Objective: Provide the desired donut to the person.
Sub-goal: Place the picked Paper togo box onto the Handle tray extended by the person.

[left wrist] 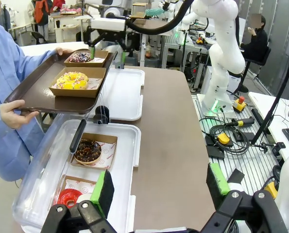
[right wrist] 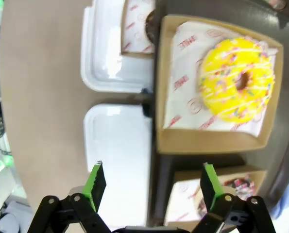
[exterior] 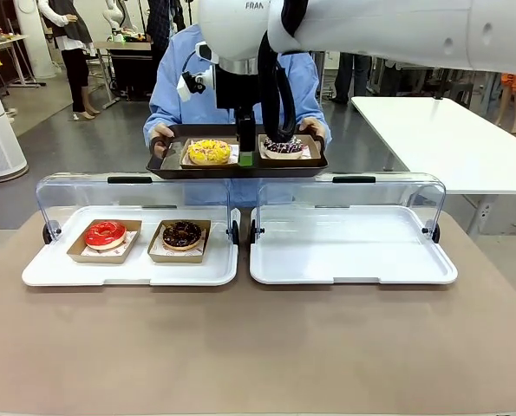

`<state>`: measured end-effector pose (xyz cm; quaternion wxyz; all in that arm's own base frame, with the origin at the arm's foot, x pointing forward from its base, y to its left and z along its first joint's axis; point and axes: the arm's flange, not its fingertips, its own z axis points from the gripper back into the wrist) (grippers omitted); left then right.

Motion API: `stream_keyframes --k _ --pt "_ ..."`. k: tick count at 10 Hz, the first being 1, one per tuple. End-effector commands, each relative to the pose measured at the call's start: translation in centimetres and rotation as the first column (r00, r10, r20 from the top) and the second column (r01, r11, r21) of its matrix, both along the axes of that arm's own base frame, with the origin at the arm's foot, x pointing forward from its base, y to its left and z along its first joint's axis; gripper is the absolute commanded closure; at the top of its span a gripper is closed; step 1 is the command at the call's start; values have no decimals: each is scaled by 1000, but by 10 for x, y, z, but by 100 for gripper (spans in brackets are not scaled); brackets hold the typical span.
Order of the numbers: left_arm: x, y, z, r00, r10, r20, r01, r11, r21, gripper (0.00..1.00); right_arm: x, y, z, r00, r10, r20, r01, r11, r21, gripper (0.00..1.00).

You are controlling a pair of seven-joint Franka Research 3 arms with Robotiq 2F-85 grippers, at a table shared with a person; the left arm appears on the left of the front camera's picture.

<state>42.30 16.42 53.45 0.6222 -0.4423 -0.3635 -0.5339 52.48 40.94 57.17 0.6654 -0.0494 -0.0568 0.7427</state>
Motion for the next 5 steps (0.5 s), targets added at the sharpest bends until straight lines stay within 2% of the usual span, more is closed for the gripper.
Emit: stream_keyframes --k 1,2,3,5 --pt "-2 1 2 1000 -3 3 3 1000 -3 0 -71 -45 14 1000 7 12 -6 996 -87 0" --pt "-2 1 2 1000 -3 3 3 1000 -3 0 -98 -74 20 999 11 50 -6 995 -95 0" --pt "-2 1 2 1000 -3 3 3 1000 -3 0 -116 -108 21 995 -38 91 47 994 -100 0" --pt "-2 1 2 1000 -3 3 3 1000 -3 0 -134 -173 4 988 -111 104 114 993 -20 0"
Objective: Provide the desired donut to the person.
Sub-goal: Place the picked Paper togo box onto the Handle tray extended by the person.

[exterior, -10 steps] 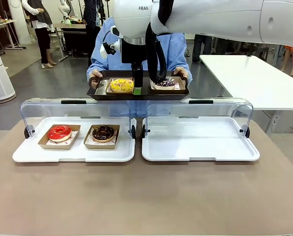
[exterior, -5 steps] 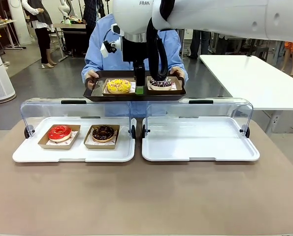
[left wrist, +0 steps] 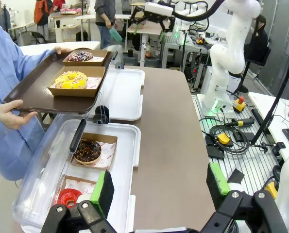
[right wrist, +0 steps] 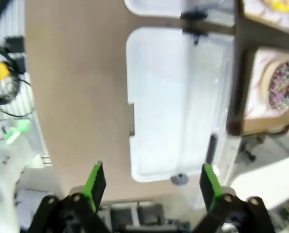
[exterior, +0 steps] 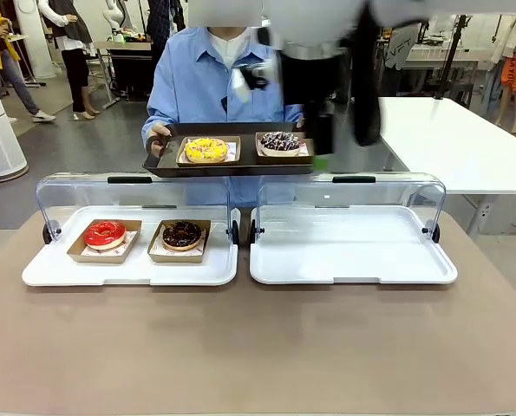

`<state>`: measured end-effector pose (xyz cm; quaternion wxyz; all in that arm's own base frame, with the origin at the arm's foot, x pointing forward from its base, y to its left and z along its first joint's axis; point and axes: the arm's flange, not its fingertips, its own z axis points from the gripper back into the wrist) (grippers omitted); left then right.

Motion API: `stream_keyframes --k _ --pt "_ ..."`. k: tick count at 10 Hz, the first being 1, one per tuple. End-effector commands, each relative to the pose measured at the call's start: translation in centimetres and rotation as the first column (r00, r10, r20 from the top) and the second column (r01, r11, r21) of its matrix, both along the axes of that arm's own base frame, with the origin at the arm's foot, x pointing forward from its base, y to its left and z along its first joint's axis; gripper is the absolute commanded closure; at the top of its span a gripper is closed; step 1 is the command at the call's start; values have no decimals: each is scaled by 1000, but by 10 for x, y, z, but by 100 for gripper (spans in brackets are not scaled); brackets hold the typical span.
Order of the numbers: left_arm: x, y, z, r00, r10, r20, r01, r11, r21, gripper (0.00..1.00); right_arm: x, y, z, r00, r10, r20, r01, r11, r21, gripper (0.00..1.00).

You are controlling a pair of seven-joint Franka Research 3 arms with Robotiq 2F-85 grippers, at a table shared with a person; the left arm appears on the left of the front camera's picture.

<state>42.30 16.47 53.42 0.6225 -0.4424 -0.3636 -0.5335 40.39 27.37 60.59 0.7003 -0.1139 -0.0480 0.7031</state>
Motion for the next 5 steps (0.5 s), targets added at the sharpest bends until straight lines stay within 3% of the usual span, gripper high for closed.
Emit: stream_keyframes --k 1,5 --pt "-2 0 2 1000 -4 3 4 1000 -3 0 -13 -62 -41 999 -43 3 42 992 117 0" --pt "-2 0 2 1000 -4 3 4 1000 -3 0 5 -86 -53 993 -121 -3 120 978 173 0"
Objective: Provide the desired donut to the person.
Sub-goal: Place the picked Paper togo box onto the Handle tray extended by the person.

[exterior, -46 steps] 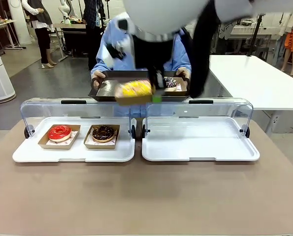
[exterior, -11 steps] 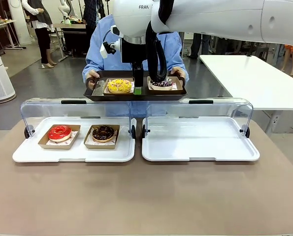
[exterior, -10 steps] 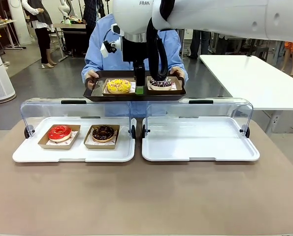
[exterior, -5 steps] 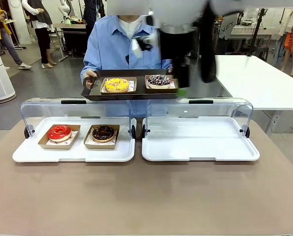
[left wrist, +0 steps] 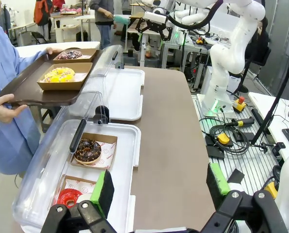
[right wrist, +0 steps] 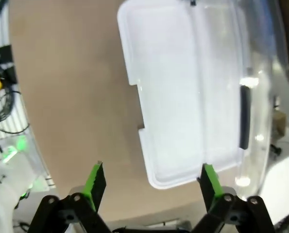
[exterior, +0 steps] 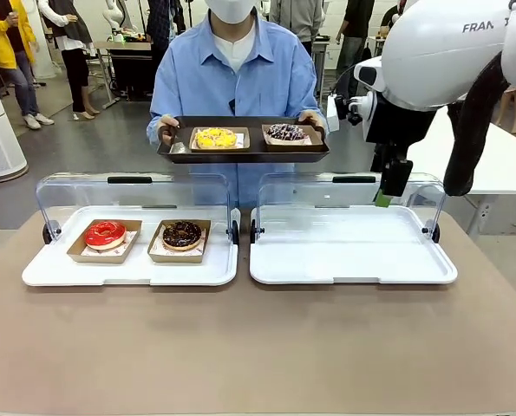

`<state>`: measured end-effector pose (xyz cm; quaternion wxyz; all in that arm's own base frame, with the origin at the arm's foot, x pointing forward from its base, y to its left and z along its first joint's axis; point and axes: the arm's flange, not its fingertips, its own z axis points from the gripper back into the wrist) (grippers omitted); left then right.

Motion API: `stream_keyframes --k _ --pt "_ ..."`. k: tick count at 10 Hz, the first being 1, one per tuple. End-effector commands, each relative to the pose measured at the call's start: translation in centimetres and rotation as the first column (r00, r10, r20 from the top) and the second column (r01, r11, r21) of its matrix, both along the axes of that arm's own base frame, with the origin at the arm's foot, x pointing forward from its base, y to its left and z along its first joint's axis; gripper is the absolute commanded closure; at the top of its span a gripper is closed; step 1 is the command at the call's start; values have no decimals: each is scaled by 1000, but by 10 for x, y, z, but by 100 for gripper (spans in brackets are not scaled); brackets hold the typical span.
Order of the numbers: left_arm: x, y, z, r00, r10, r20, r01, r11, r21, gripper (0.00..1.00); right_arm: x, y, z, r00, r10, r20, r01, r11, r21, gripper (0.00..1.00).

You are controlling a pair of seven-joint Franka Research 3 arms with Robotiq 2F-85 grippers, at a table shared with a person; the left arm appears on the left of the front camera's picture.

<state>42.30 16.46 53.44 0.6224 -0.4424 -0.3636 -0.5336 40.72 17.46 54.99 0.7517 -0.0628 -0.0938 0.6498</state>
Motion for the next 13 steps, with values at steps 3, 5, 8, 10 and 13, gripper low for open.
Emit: stream_keyframes --k 3,5,8,10,13 --pt "-2 0 2 1000 -3 3 3 1000 -3 0 0 0 0 1000 0 0 0 1000 0 0" --pt "-2 0 2 1000 -3 3 3 1000 -3 0 0 0 0 1000 0 0 0 1000 0 0" --pt "-2 0 2 1000 -3 3 3 1000 -3 0 10 -26 9 997 61 -55 -52 987 152 0" --pt "-2 0 2 1000 -3 3 3 1000 -3 0 11 -108 24 986 154 -57 -104 854 510 0" --pt "-2 0 2 1000 -3 3 3 1000 -3 0 -16 -213 47 975 211 63 -166 520 838 0"
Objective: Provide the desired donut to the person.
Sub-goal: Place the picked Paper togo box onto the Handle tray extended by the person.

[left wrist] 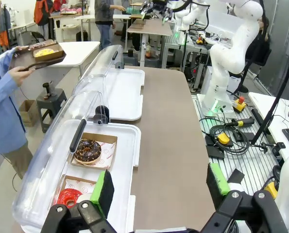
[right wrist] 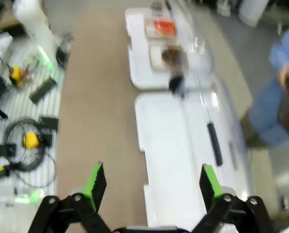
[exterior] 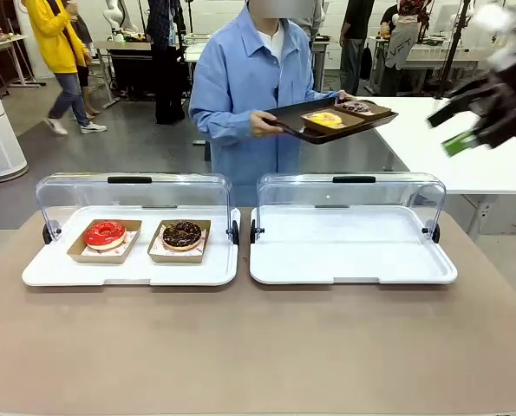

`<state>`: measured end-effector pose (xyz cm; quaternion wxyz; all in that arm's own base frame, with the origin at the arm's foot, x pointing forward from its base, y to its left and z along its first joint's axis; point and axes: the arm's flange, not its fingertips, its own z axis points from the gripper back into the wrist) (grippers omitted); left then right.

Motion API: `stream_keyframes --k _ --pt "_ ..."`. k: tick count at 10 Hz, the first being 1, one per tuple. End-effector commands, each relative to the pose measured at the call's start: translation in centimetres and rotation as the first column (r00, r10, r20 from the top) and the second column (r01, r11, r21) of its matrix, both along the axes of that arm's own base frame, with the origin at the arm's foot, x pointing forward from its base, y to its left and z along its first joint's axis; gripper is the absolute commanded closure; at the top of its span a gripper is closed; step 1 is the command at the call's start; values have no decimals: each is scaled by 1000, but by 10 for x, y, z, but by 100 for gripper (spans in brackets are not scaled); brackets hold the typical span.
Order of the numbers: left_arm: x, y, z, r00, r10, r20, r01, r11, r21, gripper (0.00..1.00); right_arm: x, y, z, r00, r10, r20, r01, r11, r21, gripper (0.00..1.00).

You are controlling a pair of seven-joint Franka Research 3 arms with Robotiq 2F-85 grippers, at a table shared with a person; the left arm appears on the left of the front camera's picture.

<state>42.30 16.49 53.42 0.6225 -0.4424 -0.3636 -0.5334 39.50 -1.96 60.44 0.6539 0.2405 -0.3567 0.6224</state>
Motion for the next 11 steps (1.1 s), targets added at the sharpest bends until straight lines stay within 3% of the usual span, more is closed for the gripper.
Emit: stream_keyframes --k 1,2,6,9,10,11 --pt "-2 0 2 1000 -4 3 4 1000 -2 0 -13 -54 -14 997 48 -54 -32 962 270 0" --pt "-2 0 2 1000 -4 3 4 1000 -2 0 -18 -81 -28 997 -6 -83 32 948 316 0" --pt "-2 0 2 1000 -4 3 4 1000 -2 0 -27 -168 -96 997 56 -44 -38 936 349 0" --pt "-2 0 2 1000 -4 3 4 1000 -2 0 -27 -194 -115 993 93 -66 -64 935 349 0" --pt "-2 0 2 1000 -4 3 4 1000 -2 0 -25 -190 -108 994 85 -70 -55 935 351 0" --pt "-2 0 2 1000 -4 3 4 1000 -2 0 -30 -188 -124 997 52 -59 -26 925 379 0"
